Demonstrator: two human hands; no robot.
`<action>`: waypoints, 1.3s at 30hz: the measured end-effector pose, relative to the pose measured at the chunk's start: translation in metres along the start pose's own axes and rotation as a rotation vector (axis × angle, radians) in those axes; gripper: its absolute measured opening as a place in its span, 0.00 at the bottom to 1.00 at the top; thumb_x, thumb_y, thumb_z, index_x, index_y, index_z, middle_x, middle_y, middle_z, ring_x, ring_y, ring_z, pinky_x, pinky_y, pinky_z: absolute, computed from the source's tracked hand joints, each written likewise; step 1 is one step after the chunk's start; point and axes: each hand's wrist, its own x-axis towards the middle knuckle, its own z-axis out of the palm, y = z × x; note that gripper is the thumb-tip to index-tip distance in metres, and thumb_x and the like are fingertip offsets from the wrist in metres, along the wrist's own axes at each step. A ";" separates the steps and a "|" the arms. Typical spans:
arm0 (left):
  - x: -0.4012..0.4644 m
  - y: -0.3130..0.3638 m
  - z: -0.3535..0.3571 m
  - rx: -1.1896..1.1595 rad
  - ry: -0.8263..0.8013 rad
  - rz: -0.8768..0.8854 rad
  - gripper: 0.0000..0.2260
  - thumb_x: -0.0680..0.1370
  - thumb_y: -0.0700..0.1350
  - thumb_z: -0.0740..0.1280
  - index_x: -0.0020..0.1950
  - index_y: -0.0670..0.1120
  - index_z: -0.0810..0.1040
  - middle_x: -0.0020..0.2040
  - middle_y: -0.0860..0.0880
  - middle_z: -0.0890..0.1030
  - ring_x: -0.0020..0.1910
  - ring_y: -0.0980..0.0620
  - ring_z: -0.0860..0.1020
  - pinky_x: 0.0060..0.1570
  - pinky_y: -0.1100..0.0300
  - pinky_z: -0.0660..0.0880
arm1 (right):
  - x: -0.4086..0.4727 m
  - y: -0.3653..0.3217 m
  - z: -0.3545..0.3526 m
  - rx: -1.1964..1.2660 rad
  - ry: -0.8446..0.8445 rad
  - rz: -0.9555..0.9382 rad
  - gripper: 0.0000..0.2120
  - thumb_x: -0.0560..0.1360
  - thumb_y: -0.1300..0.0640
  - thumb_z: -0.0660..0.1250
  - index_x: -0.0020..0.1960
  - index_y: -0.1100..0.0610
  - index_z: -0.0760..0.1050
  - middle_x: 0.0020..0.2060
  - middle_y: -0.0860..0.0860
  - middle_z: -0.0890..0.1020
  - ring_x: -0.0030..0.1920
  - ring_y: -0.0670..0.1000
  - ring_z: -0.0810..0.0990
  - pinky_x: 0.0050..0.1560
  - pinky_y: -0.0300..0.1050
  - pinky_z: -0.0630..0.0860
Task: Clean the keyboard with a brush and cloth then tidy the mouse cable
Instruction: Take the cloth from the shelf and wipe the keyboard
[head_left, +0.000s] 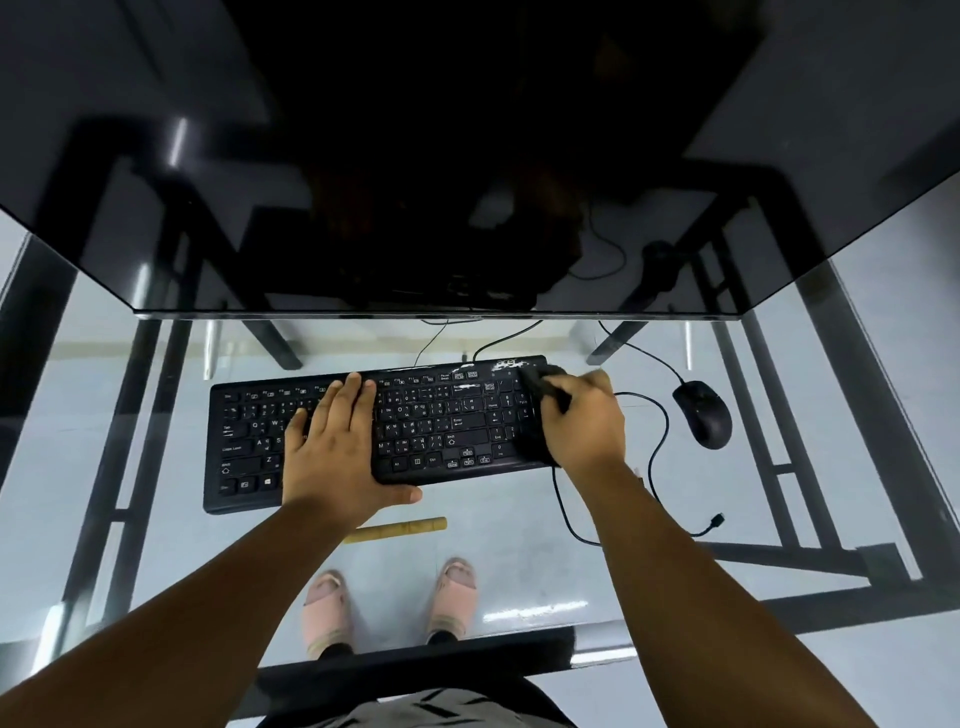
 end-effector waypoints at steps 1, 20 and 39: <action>0.000 0.000 0.000 0.001 -0.001 0.000 0.61 0.56 0.77 0.66 0.78 0.50 0.44 0.79 0.52 0.48 0.78 0.51 0.46 0.75 0.46 0.48 | -0.007 0.005 -0.001 -0.003 -0.007 0.003 0.13 0.76 0.57 0.65 0.58 0.50 0.81 0.54 0.52 0.73 0.43 0.57 0.80 0.50 0.47 0.78; 0.000 0.000 -0.002 -0.006 -0.004 0.010 0.61 0.55 0.77 0.66 0.79 0.49 0.48 0.79 0.51 0.50 0.77 0.50 0.49 0.74 0.45 0.49 | 0.023 -0.016 -0.001 -0.070 -0.034 -0.062 0.13 0.76 0.56 0.65 0.57 0.47 0.81 0.54 0.51 0.74 0.42 0.54 0.78 0.48 0.43 0.76; 0.002 -0.011 0.000 -0.014 0.000 0.053 0.60 0.56 0.77 0.65 0.79 0.50 0.47 0.79 0.52 0.50 0.77 0.51 0.49 0.74 0.46 0.48 | 0.019 -0.052 0.013 -0.166 -0.091 -0.140 0.14 0.77 0.55 0.62 0.59 0.46 0.80 0.56 0.50 0.71 0.44 0.58 0.80 0.48 0.46 0.79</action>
